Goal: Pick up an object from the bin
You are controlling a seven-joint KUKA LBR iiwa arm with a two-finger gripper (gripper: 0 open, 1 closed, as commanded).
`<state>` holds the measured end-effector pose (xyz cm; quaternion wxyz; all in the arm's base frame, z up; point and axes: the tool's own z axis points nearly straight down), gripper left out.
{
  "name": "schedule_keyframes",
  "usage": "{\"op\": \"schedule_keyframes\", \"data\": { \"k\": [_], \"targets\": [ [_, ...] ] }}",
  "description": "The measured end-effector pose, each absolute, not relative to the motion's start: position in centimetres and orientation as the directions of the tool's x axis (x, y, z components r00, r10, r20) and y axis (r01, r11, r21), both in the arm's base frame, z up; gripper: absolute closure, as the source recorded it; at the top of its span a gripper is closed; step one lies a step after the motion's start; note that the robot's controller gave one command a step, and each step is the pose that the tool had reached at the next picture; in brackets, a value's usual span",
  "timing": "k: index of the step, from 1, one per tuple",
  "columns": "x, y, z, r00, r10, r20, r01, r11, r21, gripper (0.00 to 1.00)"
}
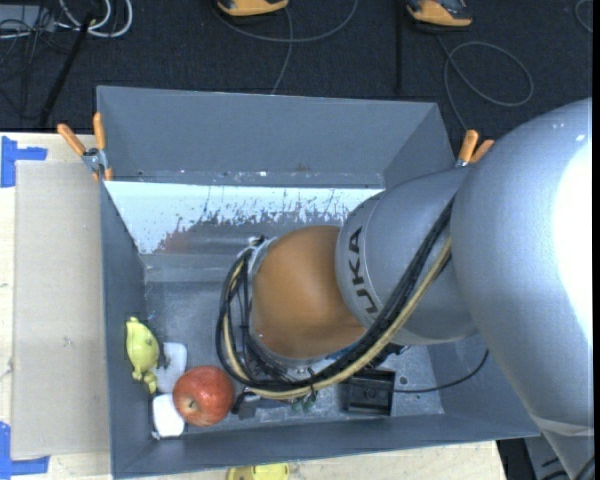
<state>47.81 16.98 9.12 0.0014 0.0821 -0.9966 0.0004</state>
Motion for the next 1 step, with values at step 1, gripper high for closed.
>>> {"op": "schedule_keyframes", "data": {
  "k": [1],
  "targets": [
    [47.83, 17.0, 9.13, -0.987, -0.162, 0.002, -0.162, 0.987, 0.0, 0.0]
  ]
}}
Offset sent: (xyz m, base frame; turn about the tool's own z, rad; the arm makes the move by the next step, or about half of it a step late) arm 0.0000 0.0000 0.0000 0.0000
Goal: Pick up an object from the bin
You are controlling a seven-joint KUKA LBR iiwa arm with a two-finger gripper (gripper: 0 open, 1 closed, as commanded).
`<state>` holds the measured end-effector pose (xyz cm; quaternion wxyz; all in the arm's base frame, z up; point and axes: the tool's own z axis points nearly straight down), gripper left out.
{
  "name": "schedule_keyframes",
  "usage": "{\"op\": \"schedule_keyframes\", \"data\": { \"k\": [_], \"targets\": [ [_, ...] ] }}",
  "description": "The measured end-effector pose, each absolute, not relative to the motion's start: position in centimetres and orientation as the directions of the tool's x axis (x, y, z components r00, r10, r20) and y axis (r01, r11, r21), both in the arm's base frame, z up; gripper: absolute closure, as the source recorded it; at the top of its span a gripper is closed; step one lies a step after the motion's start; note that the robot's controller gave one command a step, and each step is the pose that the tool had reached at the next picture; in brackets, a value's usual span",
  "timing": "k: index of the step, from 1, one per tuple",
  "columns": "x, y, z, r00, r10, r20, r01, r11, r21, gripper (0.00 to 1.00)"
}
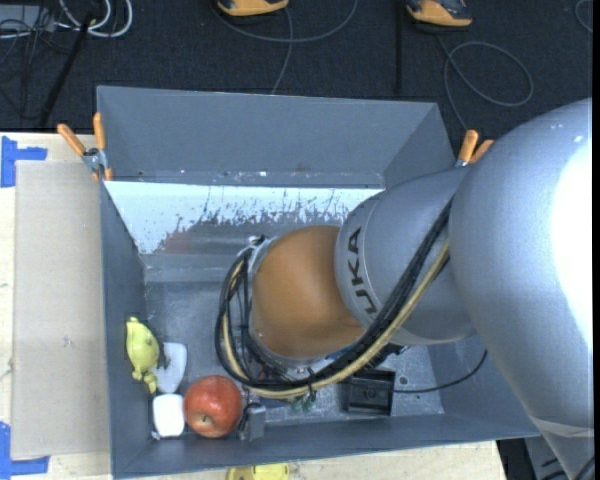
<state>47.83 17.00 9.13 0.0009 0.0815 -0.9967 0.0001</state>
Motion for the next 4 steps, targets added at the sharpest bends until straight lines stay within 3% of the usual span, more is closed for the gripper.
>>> {"op": "schedule_keyframes", "data": {
  "k": [1, 3, 4],
  "targets": [
    [47.8, 17.0, 9.1, -0.987, -0.162, 0.002, -0.162, 0.987, 0.0, 0.0],
    [47.8, 17.2, 7.8, -0.983, 0.183, 0.001, 0.183, 0.983, -0.001, 0.0],
    [48.0, 22.4, 9.8, -0.965, 0.261, -0.004, 0.261, 0.965, -0.001, 1.0]
  ]
}}
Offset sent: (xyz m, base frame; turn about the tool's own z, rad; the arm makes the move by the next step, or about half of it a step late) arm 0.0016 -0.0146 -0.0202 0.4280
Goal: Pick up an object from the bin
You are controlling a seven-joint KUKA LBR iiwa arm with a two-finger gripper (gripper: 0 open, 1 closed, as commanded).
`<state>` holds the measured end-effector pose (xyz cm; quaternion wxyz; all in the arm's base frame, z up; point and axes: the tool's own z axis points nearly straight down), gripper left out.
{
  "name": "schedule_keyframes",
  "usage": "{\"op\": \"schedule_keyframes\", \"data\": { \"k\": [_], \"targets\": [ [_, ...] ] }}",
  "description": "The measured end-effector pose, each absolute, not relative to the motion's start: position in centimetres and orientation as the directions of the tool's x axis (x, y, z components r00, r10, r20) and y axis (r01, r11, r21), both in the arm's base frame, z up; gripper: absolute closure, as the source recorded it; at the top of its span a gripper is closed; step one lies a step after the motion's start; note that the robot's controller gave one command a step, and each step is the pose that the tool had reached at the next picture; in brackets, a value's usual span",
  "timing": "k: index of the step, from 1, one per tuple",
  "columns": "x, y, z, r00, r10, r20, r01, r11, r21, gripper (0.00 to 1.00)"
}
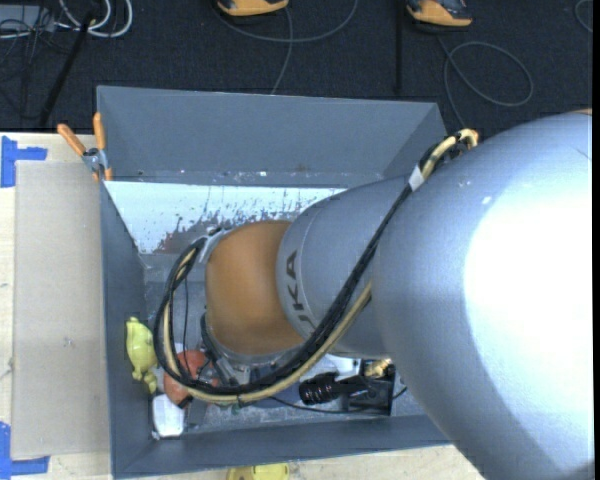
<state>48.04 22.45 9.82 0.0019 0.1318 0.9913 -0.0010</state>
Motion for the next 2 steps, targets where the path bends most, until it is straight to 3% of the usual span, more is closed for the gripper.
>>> {"op": "schedule_keyframes", "data": {
  "k": [1, 2],
  "targets": [
    [48.0, 22.4, 9.8, -0.965, 0.262, -0.004, 0.262, 0.965, -0.001, 1.0],
    [49.0, 20.9, 20.5, -0.966, 0.257, 0.0, 0.257, 0.966, -0.001, 1.0]
  ]
}}
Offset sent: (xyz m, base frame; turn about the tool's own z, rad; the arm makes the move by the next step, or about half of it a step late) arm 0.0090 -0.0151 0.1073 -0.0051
